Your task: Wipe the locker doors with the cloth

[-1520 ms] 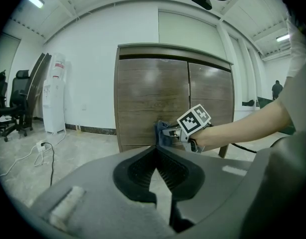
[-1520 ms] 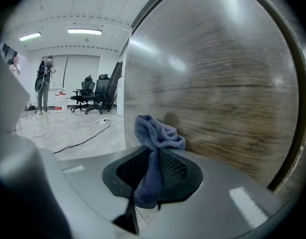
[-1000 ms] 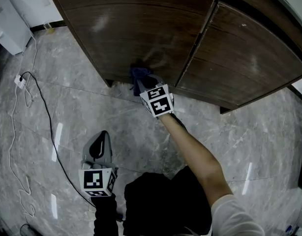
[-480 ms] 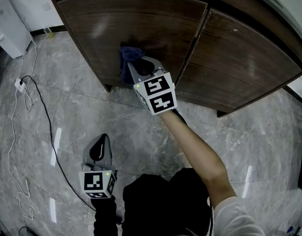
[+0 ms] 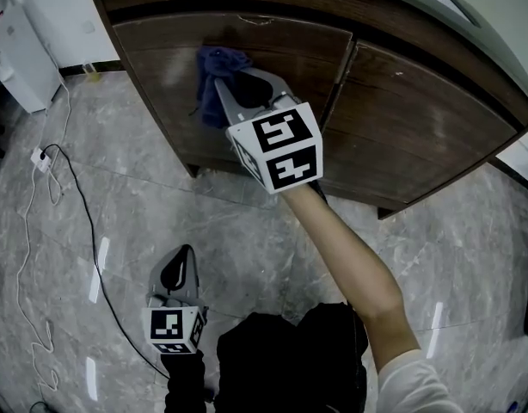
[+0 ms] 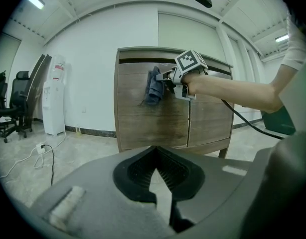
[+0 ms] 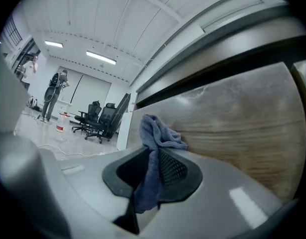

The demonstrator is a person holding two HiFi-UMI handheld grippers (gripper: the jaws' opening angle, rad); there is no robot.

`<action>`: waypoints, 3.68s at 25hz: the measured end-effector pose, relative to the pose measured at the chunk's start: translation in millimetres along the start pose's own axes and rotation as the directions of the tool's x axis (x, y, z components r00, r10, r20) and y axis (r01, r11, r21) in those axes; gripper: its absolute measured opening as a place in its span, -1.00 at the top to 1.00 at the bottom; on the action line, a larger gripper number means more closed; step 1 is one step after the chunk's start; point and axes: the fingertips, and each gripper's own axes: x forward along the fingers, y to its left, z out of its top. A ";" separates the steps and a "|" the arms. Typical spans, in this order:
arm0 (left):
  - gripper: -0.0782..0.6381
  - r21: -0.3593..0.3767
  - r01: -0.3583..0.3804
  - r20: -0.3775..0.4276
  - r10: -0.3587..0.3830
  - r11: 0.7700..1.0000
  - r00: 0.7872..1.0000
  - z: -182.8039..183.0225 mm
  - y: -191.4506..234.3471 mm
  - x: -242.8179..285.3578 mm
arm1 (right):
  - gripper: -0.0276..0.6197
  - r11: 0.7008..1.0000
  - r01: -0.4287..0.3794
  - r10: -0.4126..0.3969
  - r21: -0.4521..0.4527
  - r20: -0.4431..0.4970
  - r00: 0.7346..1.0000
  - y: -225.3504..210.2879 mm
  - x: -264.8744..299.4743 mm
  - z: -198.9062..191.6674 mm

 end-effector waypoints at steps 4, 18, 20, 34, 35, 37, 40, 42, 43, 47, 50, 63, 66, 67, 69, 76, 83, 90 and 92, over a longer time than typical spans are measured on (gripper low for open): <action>0.78 0.001 0.003 0.007 -0.003 1.000 1.000 2.8 -0.6 -0.7 | 0.72 1.000 0.005 -0.005 -0.010 0.034 0.999 -3.5 2.1 26.3; 0.78 -0.005 -0.004 0.014 0.004 1.000 1.000 1.7 6.5 -6.3 | 0.72 1.000 0.027 -0.026 -0.011 0.087 0.996 -2.6 6.5 46.5; 0.78 -0.005 -0.007 0.014 0.007 1.000 1.000 0.7 8.0 -6.8 | 0.72 1.000 0.021 -0.021 -0.004 0.074 0.997 1.1 8.5 33.0; 0.78 -0.019 -0.046 0.003 0.046 0.999 0.999 -8.4 24.9 -11.2 | 0.72 0.999 -0.022 0.024 0.031 -0.070 0.997 32.3 31.1 -81.4; 0.78 -0.021 -0.049 0.001 0.049 0.999 0.999 -9.0 26.5 -11.9 | 0.72 0.999 -0.025 0.027 0.033 -0.083 0.996 35.2 33.0 -89.8; 0.78 -0.024 -0.053 -0.001 0.053 0.998 0.999 -10.7 29.2 -13.3 | 0.72 0.999 -0.032 0.036 0.038 -0.113 0.993 42.0 37.1 -107.5; 0.78 -0.029 -0.058 0.000 0.058 0.998 0.998 -13.0 32.0 -14.5 | 0.72 0.998 -0.040 0.049 0.054 -0.163 0.985 50.5 41.9 -134.4; 0.78 -0.032 -0.065 0.001 0.065 0.997 0.998 -15.0 35.0 -14.6 | 0.72 0.997 -0.043 0.055 0.067 -0.187 0.981 53.5 44.1 -149.5; 0.78 -0.034 -0.069 -0.003 0.069 0.997 0.998 -16.7 36.5 -14.9 | 0.72 0.997 -0.044 0.057 0.070 -0.197 0.979 55.0 45.2 -156.3; 0.77 -0.041 -0.078 -0.014 0.078 0.996 0.997 -22.8 42.3 -16.3 | 0.72 0.996 -0.050 0.066 0.076 -0.229 0.971 61.8 48.4 -179.6; 0.77 -0.045 -0.083 -0.013 0.083 0.996 0.996 -25.0 46.5 -16.5 | 0.72 0.995 -0.052 0.073 0.087 -0.257 0.964 67.4 51.4 -196.9; 0.78 -0.066 -0.103 -0.051 0.100 0.992 0.994 -43.8 59.2 -14.8 | 0.72 0.984 -0.053 0.115 0.170 -0.379 0.918 87.2 61.7 -273.7; 0.78 -0.063 -0.114 -0.059 0.110 0.991 0.992 -42.4 62.7 -15.1 | 0.72 0.978 -0.047 0.125 0.201 -0.393 0.911 90.2 64.3 -280.2; 0.78 -0.064 -0.119 -0.064 0.115 0.991 0.991 -41.4 63.6 -15.7 | 0.72 0.978 -0.045 0.124 0.203 -0.396 0.910 90.6 64.5 -279.6; 0.77 -0.068 -0.121 -0.065 0.117 0.990 0.991 -41.7 63.9 -16.3 | 0.72 0.979 -0.044 0.121 0.197 -0.397 0.910 90.7 64.1 -274.7; 0.77 -0.070 -0.119 -0.060 0.115 0.990 0.991 -42.5 61.7 -18.7 | 0.72 0.991 -0.069 0.101 0.116 -0.302 0.948 85.1 67.7 -215.9; 0.78 -0.073 -0.114 -0.038 0.112 0.991 0.993 -34.2 60.0 -22.2 | 0.72 0.996 -0.069 0.080 0.063 -0.192 0.978 73.2 69.9 -130.7; 0.78 -0.066 -0.119 -0.026 0.117 0.991 0.993 -24.9 57.8 -28.3 | 0.72 0.996 -0.074 0.079 0.051 -0.104 0.991 63.8 73.8 -53.0; 0.78 -0.064 -0.120 -0.022 0.119 0.991 0.993 -23.1 57.8 -30.6 | 0.72 0.997 -0.078 0.080 0.028 -0.086 0.993 63.2 75.8 -33.8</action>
